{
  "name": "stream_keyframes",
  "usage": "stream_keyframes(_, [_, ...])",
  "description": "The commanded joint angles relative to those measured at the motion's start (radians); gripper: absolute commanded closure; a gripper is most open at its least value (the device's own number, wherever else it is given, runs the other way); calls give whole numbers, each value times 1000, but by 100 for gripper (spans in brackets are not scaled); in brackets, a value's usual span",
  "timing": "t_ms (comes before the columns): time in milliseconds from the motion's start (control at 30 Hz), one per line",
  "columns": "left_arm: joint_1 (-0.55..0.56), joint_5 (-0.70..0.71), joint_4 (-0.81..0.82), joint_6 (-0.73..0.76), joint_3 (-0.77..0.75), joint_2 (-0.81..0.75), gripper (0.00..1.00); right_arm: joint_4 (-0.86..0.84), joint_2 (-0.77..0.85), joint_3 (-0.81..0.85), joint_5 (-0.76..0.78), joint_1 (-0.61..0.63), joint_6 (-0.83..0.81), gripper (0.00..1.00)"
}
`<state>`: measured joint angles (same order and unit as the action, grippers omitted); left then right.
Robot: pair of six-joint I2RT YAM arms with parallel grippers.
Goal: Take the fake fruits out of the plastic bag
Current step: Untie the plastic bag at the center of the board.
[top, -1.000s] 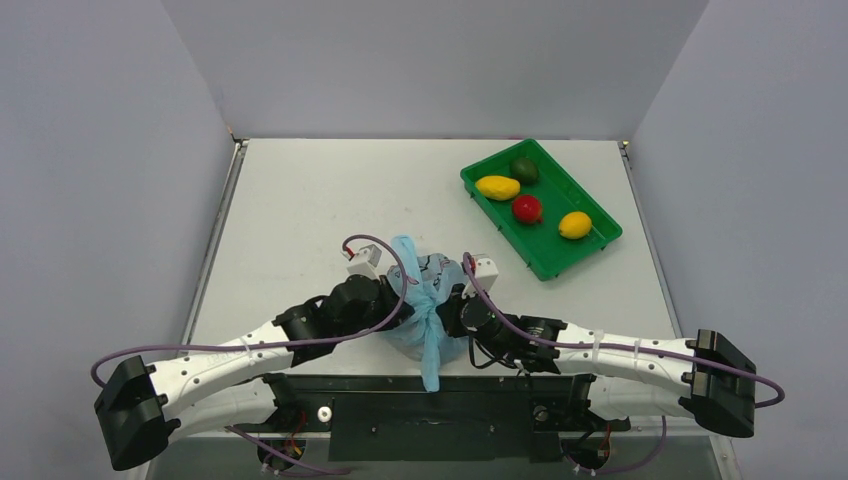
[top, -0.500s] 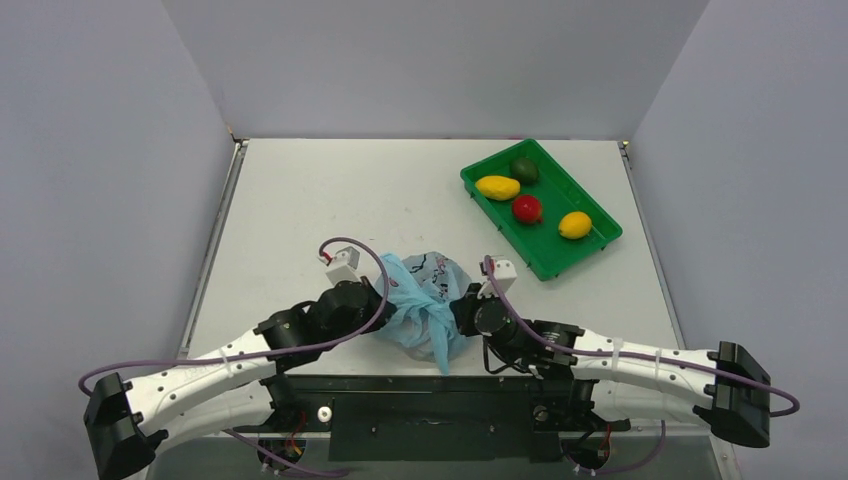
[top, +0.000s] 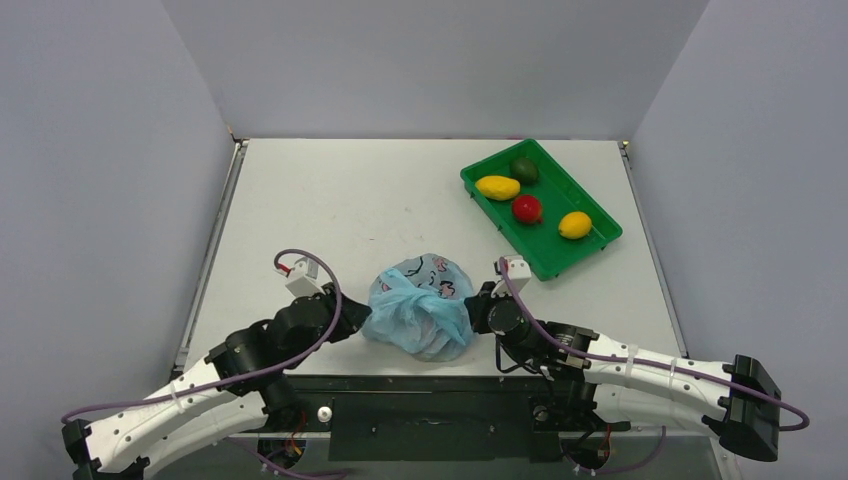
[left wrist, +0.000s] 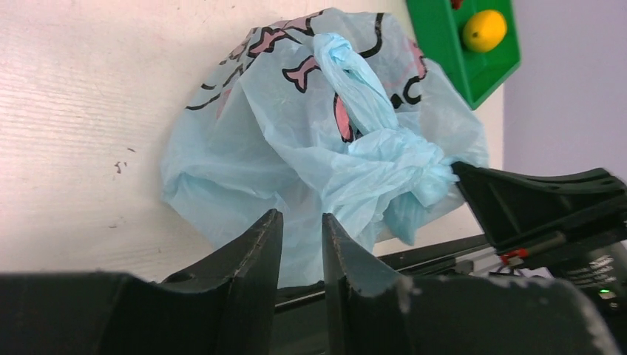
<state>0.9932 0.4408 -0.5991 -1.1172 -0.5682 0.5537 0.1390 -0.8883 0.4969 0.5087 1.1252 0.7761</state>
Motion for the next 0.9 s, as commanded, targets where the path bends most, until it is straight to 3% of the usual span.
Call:
stream_keyframes(0, [-3, -21, 40, 66, -91, -13, 65, 6, 17, 11, 1, -6, -29, 100])
stream_keyframes(167, [-4, -78, 83, 203, -220, 122, 32, 6, 21, 17, -12, -7, -34, 100])
stream_keyframes(267, [-3, -128, 111, 278, -309, 244, 27, 9, 17, 22, -22, -7, -36, 100])
stream_keyframes(533, [11, -121, 3, 363, -489, 593, 32, 11, 35, 13, -33, -8, -24, 100])
stream_keyframes(733, [41, -70, -5, 344, -495, 666, 35, -3, 38, -10, -40, -10, -11, 100])
stream_keyframes(867, [44, -73, 25, 298, -449, 651, 57, -6, 32, -13, -44, -11, -11, 100])
